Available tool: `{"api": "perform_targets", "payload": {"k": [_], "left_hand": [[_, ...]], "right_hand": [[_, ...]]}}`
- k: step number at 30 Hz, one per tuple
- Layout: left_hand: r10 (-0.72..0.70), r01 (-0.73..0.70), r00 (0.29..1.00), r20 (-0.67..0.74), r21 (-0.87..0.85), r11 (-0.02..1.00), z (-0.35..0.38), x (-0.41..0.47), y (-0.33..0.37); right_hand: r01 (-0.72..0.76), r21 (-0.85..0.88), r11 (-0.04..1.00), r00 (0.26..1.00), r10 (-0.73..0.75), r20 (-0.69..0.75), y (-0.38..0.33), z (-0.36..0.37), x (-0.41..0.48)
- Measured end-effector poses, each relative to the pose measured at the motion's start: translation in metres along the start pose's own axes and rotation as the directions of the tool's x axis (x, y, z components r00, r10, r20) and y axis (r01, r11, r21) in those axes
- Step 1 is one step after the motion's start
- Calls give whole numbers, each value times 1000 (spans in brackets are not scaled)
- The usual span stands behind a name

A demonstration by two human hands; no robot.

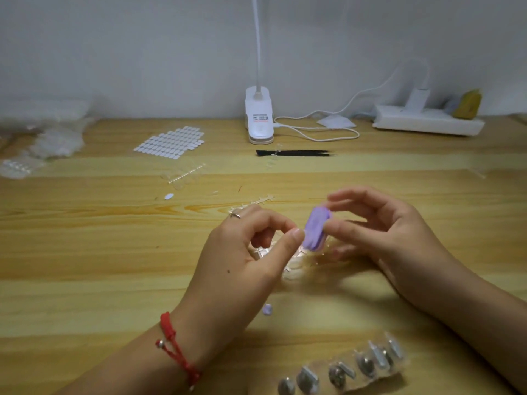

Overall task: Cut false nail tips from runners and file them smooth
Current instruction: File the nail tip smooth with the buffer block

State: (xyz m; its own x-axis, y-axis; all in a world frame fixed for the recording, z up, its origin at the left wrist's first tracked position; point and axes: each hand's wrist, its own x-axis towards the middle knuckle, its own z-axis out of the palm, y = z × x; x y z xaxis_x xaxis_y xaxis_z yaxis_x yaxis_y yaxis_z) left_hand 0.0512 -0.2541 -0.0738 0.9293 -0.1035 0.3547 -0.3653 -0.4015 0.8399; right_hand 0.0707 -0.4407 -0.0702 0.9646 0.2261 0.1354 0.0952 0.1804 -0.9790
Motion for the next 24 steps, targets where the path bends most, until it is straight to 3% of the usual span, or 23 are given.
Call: {"api": "perform_targets", "payload": {"k": [2,6,10,14,17,21,24], "left_hand": [[-7,6,1000,-13,-9,1000,0,1,0],[-16,16,1000,12,-39,999,1,0,1],[-15,15,1000,-8,-31,999,0,0,1],[-16,16,1000,-2,-41,999,0,-1,4],[-13,13,1000,-16,-32,999,0,1,4],[-39,39,999,6,-59,997,1,0,3],[-8,7,1000,-17,-41,999,0,0,2]], "right_hand": [[-6,-52,999,998,9,58,0,3,-2],[-6,28,1000,999,7,-31,1,-2,1],[1,-65,998,998,3,60,0,3,-2],[-12,34,999,999,14,-45,0,-2,0],[-3,-67,998,998,7,60,0,3,-3],[-3,27,1000,999,4,-48,0,-1,-1],[-4,-81,997,998,9,63,0,2,-2]]}}
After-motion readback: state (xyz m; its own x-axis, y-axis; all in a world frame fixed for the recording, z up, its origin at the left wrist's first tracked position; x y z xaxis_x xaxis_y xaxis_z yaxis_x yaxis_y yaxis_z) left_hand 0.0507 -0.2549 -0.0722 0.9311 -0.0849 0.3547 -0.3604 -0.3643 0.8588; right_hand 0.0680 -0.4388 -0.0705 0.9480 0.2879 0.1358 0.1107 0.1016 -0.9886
